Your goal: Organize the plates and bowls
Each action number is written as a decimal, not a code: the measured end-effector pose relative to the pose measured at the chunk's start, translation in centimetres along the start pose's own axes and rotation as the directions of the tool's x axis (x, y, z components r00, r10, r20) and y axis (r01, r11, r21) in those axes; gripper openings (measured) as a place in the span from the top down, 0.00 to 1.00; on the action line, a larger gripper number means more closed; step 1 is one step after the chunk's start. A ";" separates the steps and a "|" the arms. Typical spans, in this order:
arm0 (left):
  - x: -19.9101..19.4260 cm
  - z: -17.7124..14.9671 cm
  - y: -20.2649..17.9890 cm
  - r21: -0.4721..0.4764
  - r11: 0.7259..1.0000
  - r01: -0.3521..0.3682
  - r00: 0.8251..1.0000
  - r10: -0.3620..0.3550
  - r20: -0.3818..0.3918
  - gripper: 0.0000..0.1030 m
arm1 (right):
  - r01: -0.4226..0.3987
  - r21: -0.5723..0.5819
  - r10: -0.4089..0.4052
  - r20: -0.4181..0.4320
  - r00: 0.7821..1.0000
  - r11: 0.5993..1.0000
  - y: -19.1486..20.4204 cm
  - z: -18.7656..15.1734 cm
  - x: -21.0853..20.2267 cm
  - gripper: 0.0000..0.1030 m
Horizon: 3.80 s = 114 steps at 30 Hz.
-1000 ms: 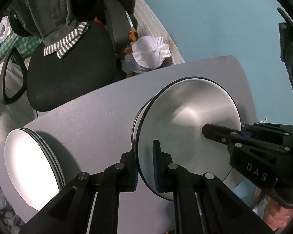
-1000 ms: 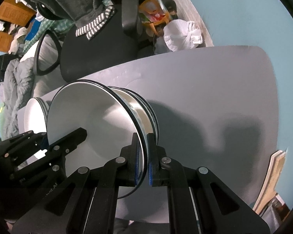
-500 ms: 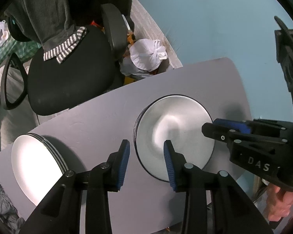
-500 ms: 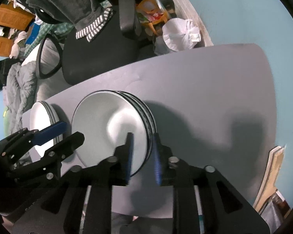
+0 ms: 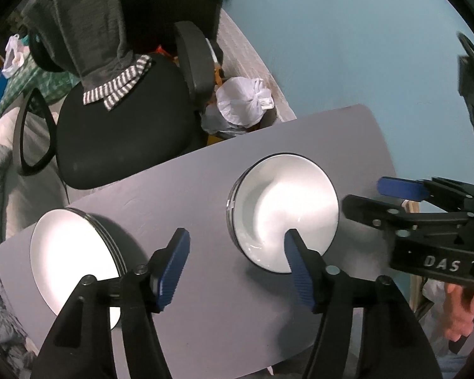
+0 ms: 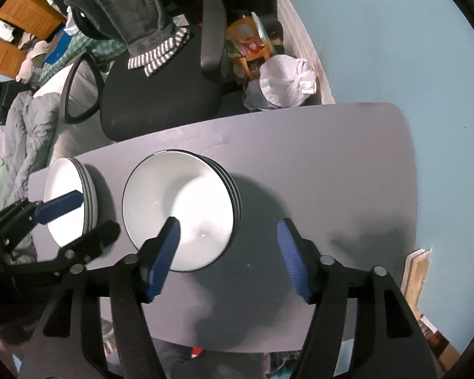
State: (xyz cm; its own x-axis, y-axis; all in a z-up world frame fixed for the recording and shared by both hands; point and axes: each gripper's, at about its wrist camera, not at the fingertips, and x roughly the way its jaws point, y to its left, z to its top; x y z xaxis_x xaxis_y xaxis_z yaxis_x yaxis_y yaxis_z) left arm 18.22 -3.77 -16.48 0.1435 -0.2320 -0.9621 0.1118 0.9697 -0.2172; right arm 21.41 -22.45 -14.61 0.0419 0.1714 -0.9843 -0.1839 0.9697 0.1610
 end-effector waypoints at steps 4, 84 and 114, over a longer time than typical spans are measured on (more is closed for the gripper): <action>1.0 -0.4 1.6 -0.061 0.998 0.010 1.000 -0.011 -0.020 0.34 | 0.021 -0.010 -0.021 -0.001 1.000 1.000 -0.8 -0.4 0.0 0.35; 7.0 -11.2 8.7 -0.438 0.888 0.140 0.978 -0.194 -0.079 0.79 | -0.246 -0.140 0.207 -0.246 0.947 0.959 6.6 -2.6 11.4 0.77; 6.2 -12.1 8.2 -0.484 0.861 0.154 0.985 -0.175 0.001 0.74 | -0.216 -0.148 0.189 -0.175 0.966 0.965 6.8 -4.2 10.6 0.77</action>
State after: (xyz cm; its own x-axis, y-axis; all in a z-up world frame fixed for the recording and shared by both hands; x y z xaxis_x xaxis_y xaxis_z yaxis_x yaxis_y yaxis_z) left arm 8.09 3.69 -26.27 0.1223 -0.3985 -0.9090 -0.3578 0.8365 -0.4149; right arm 16.51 -14.81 -24.27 -0.1666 0.3184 -0.9332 -0.3320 0.8731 0.3571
